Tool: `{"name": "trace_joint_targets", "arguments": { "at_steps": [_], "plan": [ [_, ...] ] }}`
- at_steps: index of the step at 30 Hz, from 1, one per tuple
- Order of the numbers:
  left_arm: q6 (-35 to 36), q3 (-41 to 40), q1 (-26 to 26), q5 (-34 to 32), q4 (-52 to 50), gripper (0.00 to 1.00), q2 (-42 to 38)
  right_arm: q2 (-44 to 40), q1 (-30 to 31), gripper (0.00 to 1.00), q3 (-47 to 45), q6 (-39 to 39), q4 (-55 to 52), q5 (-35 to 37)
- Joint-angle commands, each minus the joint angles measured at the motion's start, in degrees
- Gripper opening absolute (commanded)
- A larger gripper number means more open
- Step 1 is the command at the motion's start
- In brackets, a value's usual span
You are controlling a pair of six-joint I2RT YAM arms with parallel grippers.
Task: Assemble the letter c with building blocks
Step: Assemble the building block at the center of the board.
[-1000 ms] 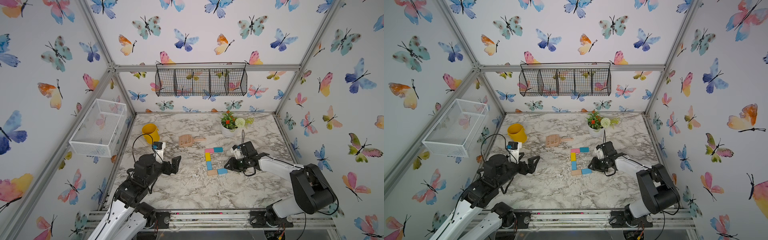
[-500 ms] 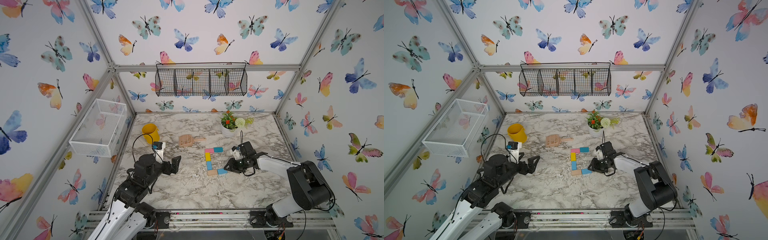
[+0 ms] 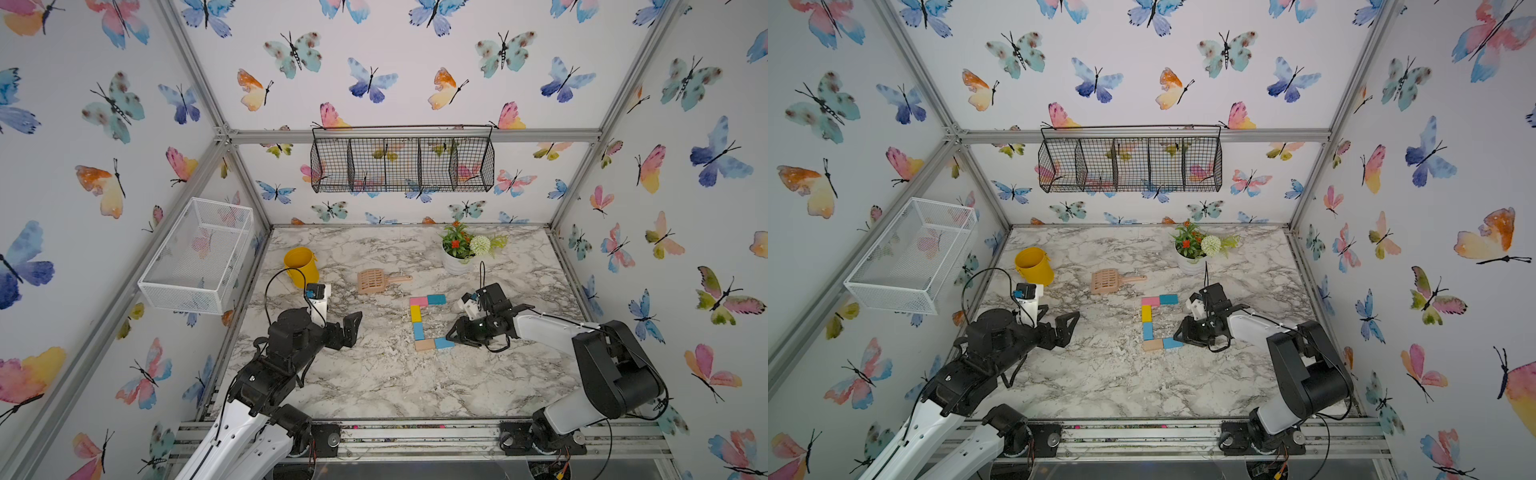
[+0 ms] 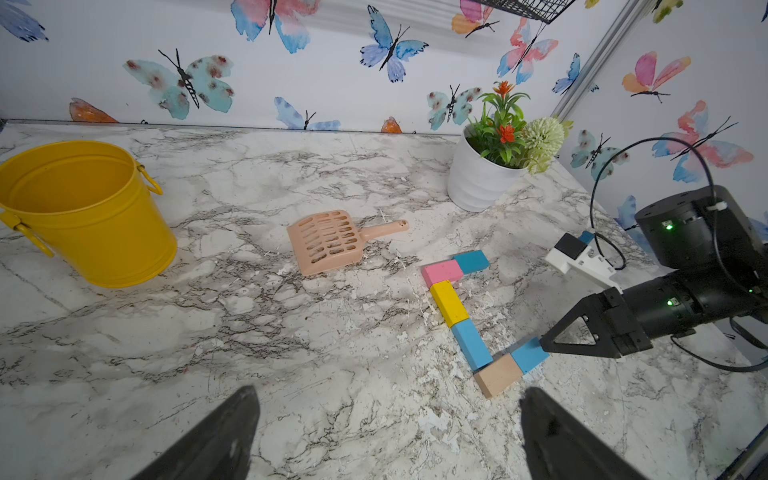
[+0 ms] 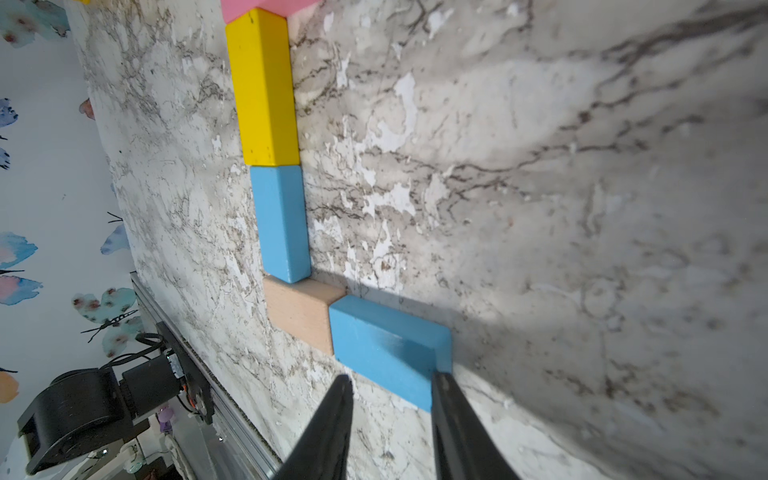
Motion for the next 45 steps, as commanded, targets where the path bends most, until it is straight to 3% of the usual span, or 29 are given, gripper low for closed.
{"name": "trace_joint_targets", "arguments": {
  "at_steps": [1,14,32,45],
  "plan": [
    [-0.29,-0.64,-0.32,-0.63,0.04,0.98,-0.54,-1.23,-0.30,0.36,-0.01,-0.51,-0.44,0.85],
    [-0.30,-0.66,-0.36,-0.70,0.08,0.98,-0.84,-2.05,-0.29,0.37,0.70,-0.19,-2.11,3.60],
    [-0.30,-0.73,-0.35,-0.72,0.10,0.98,-0.76,0.76,-0.30,0.40,-0.70,-0.41,0.44,-1.49],
    [-0.30,-0.73,-0.30,-0.95,0.07,0.98,-0.67,0.06,-0.30,0.40,-0.36,-0.40,0.20,-1.32]
  ]
}}
